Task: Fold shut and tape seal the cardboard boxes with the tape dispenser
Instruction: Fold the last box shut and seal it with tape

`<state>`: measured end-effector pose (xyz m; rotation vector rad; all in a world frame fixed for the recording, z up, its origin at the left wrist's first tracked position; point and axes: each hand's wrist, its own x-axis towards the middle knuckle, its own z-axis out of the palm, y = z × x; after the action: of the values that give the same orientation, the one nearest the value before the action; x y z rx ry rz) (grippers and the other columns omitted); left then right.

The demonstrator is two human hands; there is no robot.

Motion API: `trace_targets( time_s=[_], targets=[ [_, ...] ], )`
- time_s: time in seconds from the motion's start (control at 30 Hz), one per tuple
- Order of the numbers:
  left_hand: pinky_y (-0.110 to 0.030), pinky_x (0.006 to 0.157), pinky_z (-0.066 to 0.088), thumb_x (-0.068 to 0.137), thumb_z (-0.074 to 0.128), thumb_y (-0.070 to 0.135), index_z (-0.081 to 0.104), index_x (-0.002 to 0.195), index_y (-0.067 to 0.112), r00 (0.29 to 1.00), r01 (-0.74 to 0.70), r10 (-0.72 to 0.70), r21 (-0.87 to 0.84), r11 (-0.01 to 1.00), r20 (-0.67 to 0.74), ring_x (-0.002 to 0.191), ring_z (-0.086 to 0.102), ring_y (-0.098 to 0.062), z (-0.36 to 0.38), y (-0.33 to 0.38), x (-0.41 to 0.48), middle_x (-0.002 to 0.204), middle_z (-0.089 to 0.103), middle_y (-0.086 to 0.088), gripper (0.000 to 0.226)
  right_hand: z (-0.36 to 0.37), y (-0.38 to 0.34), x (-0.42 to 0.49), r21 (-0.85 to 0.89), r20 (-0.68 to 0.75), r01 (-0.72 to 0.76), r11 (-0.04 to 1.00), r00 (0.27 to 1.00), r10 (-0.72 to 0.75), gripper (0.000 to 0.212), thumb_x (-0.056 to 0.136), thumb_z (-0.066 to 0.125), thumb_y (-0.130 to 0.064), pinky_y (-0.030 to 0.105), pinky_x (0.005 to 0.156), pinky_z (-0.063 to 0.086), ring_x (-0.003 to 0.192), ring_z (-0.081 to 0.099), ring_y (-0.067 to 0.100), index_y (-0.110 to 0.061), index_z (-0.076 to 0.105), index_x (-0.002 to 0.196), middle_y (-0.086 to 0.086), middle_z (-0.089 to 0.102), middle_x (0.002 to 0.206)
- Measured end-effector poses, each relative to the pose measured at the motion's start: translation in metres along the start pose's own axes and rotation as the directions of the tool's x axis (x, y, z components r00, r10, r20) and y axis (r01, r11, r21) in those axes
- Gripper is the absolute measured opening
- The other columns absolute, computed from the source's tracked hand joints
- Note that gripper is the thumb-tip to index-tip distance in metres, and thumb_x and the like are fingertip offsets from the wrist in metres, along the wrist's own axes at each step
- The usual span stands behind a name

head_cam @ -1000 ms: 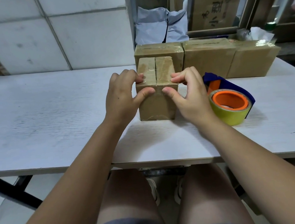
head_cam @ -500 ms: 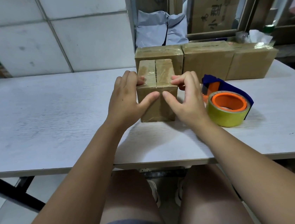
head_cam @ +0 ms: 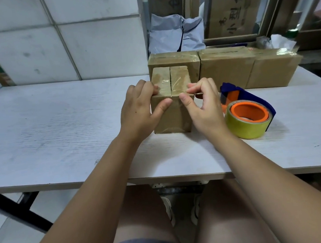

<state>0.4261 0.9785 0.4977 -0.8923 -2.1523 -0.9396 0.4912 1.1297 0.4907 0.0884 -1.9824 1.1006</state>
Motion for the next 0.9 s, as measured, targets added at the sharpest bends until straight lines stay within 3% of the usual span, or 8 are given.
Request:
trace_targets(
  time_s=[0.1,0.23,0.37,0.5,0.57,0.63,0.73,0.9],
  targets=[
    [-0.026,0.077,0.038,0.087,0.048,0.042,0.056,0.091,0.006,1.0,0.023,-0.021,-0.08,0.997,0.023,0.096,0.053,-0.027,-0.002,0.003,-0.001,0.099,0.06,-0.005,0.037,0.001,-0.001,0.001,-0.059,-0.018,0.032,0.998,0.999,-0.033,0.016,0.087,0.06,-0.025,0.035,0.081,0.044,0.101,0.057,0.027,-0.011,0.053,0.082,-0.005,0.046,0.092],
    [-0.025,0.079,0.039,0.087,0.049,0.04,0.06,0.093,0.007,0.997,0.072,-0.07,-0.128,0.989,0.017,0.101,0.057,-0.022,-0.005,0.005,-0.005,0.104,0.062,0.002,0.035,-0.004,-0.004,0.0,-0.055,-0.032,0.023,0.998,0.999,-0.025,0.014,0.086,0.066,-0.02,0.011,0.079,0.04,0.098,0.055,0.002,-0.008,0.061,0.082,-0.005,0.054,0.091],
    [-0.022,0.085,0.033,0.094,0.044,0.024,0.067,0.098,0.007,0.997,-0.067,0.066,-0.008,0.998,-0.045,0.093,0.058,-0.03,-0.016,0.011,-0.017,0.102,0.069,-0.005,0.029,-0.012,-0.005,-0.002,0.039,0.016,-0.109,0.993,0.994,0.109,0.002,0.09,0.061,-0.017,0.024,0.093,0.047,0.105,0.058,0.001,-0.017,0.062,0.089,-0.011,0.064,0.106],
    [-0.029,0.096,0.035,0.094,0.041,0.02,0.068,0.108,0.01,0.985,-0.167,0.164,-0.056,0.984,-0.058,0.104,0.055,-0.022,-0.026,0.029,-0.024,0.11,0.068,-0.001,0.032,-0.016,-0.007,-0.007,0.092,-0.035,-0.248,0.964,0.967,0.252,0.023,0.096,0.046,-0.011,0.036,0.103,0.044,0.119,0.053,0.005,-0.025,0.064,0.102,-0.009,0.06,0.124],
    [-0.023,0.101,0.029,0.095,0.043,0.019,0.063,0.117,0.009,0.991,-0.075,0.06,-0.124,0.989,-0.122,0.113,0.048,-0.014,-0.03,0.031,-0.019,0.123,0.061,0.002,0.032,-0.012,-0.012,-0.011,-0.008,-0.121,-0.19,0.982,0.975,0.188,0.023,0.095,0.046,-0.025,0.036,0.102,0.041,0.118,0.05,0.009,-0.028,0.065,0.107,-0.007,0.055,0.121],
    [-0.024,0.105,0.027,0.096,0.047,0.023,0.057,0.125,0.014,0.973,0.155,-0.183,-0.188,0.97,-0.143,0.123,0.04,-0.013,-0.033,0.024,-0.01,0.135,0.052,0.003,0.032,-0.01,-0.022,-0.014,-0.141,-0.155,-0.098,0.985,0.985,0.075,0.035,0.091,0.045,-0.043,0.019,0.099,0.033,0.108,0.044,0.014,-0.025,0.067,0.111,-0.002,0.047,0.111],
    [-0.032,0.11,0.029,0.096,0.051,0.033,0.055,0.127,0.021,0.897,0.411,-0.438,-0.256,0.875,-0.057,0.13,0.037,-0.014,-0.033,0.006,-0.002,0.139,0.047,0.004,0.033,-0.007,-0.034,-0.02,-0.277,-0.053,0.042,0.96,0.997,-0.059,0.048,0.083,0.05,-0.056,0.003,0.087,0.024,0.097,0.037,0.013,-0.023,0.068,0.113,0.0,0.036,0.101],
    [-0.016,0.092,0.04,0.098,0.049,0.03,0.067,0.11,0.023,0.892,0.42,-0.449,-0.271,0.866,-0.051,0.109,0.05,0.0,-0.034,0.0,-0.013,0.12,0.056,0.008,0.023,-0.01,-0.03,-0.017,-0.213,0.036,-0.057,0.975,0.997,0.066,0.027,0.09,0.061,-0.031,0.004,0.08,0.034,0.089,0.04,-0.004,-0.019,0.068,0.113,-0.001,0.041,0.104]
  ],
)
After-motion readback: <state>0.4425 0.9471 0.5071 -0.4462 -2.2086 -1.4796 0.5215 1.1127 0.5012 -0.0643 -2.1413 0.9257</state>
